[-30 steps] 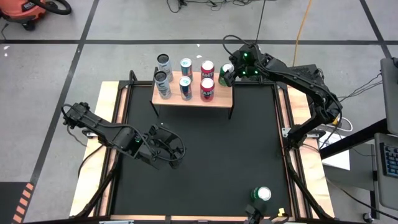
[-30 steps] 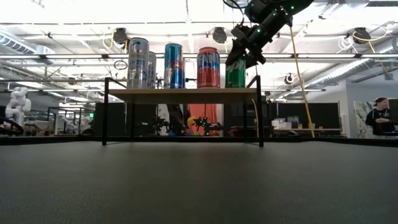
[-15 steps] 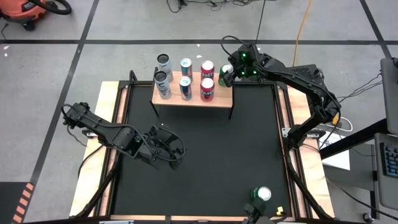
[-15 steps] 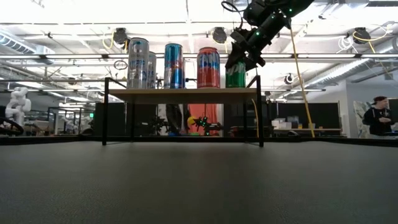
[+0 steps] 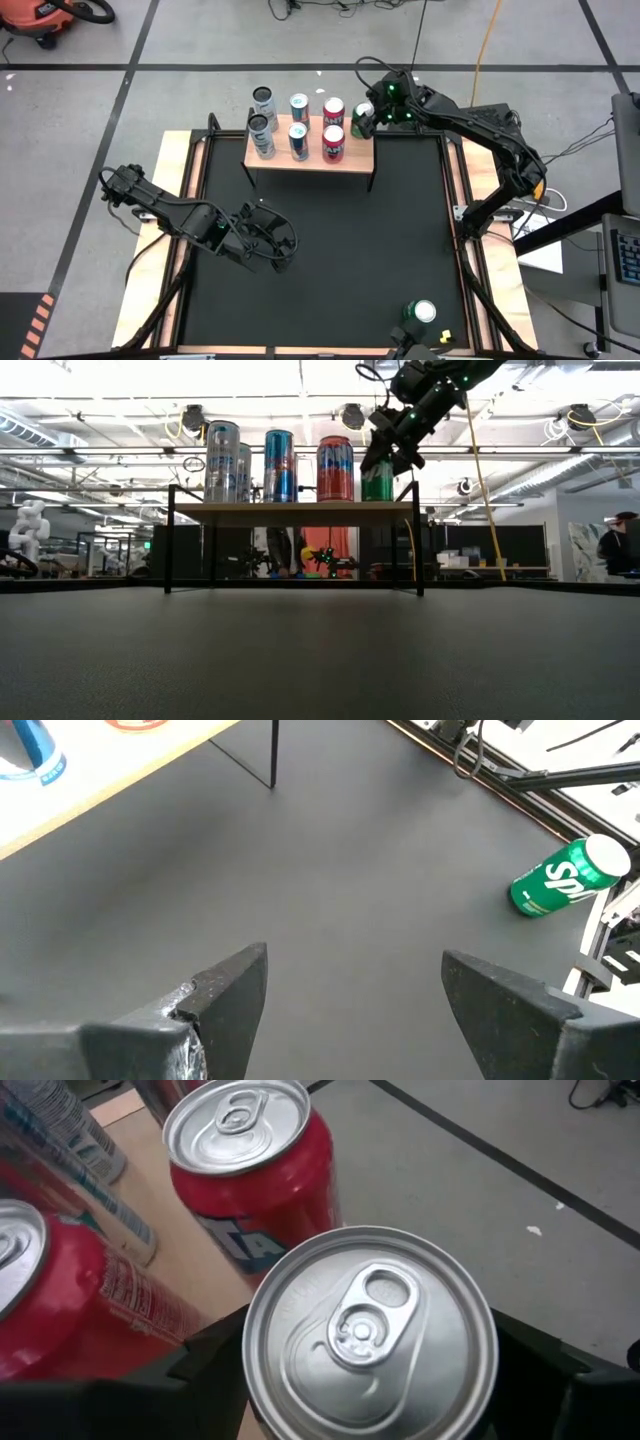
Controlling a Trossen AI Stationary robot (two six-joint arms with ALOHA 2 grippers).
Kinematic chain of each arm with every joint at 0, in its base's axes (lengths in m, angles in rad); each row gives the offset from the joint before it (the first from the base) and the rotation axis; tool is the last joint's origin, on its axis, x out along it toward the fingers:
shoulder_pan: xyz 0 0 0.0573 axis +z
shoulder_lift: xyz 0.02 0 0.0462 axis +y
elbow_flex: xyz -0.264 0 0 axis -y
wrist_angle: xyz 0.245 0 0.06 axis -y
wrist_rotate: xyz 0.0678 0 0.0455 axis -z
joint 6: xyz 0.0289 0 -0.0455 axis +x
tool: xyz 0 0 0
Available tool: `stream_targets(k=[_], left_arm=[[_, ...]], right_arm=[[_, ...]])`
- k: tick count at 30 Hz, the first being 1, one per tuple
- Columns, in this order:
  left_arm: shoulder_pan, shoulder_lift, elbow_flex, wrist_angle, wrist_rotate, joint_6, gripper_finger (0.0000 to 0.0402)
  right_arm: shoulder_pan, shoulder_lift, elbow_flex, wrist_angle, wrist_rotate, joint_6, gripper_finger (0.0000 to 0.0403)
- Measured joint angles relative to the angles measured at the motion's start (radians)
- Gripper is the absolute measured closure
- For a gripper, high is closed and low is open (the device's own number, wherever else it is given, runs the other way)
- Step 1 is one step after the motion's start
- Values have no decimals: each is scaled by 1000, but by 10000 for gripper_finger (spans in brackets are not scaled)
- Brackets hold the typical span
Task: Place canned beverage on shelf
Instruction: Put the left green soda can on the shelf
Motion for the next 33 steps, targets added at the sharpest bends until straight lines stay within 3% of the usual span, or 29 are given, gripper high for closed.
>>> stream_targets(k=[33], left_arm=[[0,0,0,0,0,0,103]], right_arm=[[0,4,-2,14,9,14,87]])
